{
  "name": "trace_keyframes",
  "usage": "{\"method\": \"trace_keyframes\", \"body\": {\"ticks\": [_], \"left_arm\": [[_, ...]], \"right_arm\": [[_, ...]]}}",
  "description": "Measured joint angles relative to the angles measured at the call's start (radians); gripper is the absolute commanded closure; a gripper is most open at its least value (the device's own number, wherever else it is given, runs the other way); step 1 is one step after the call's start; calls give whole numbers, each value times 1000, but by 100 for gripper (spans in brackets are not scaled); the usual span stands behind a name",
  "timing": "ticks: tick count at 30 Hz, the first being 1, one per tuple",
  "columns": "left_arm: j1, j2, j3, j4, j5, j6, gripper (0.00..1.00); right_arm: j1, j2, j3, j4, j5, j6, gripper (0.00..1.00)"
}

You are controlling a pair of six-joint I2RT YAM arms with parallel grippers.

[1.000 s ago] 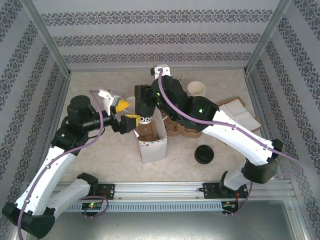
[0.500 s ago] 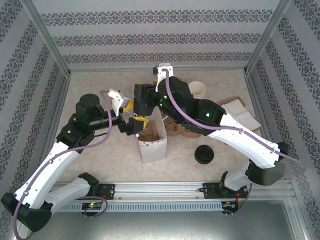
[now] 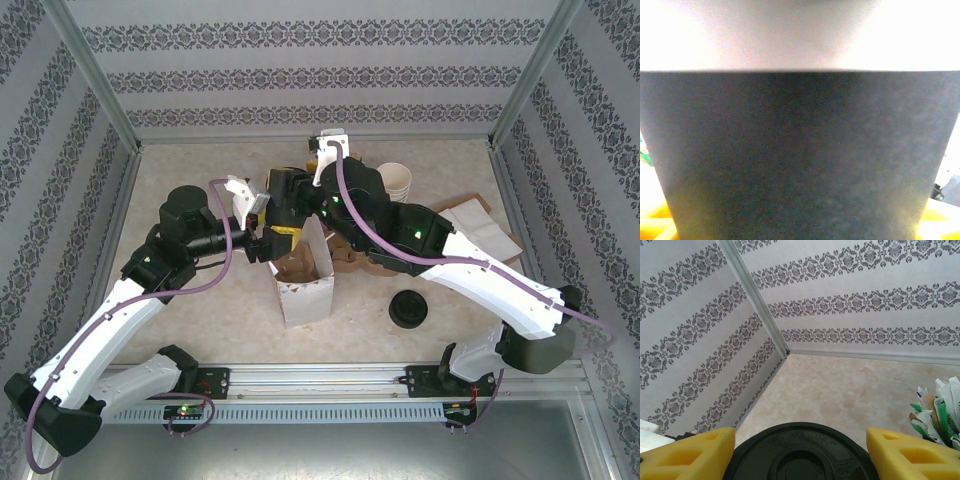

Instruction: Pack the takeout coffee

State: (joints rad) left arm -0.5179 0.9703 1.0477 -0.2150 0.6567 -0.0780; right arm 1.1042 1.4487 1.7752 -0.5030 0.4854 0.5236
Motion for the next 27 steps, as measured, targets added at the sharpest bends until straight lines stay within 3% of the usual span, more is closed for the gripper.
{"method": "trace_keyframes", "body": {"ticks": [16, 27], "left_arm": [[-13, 0, -2, 23, -33, -32, 61], [-20, 0, -14, 35, -38, -84, 63]], "right_arm": [[-1, -42, -74, 75, 1, 6, 48], [-2, -72, -159, 153, 13, 72, 47]]}}
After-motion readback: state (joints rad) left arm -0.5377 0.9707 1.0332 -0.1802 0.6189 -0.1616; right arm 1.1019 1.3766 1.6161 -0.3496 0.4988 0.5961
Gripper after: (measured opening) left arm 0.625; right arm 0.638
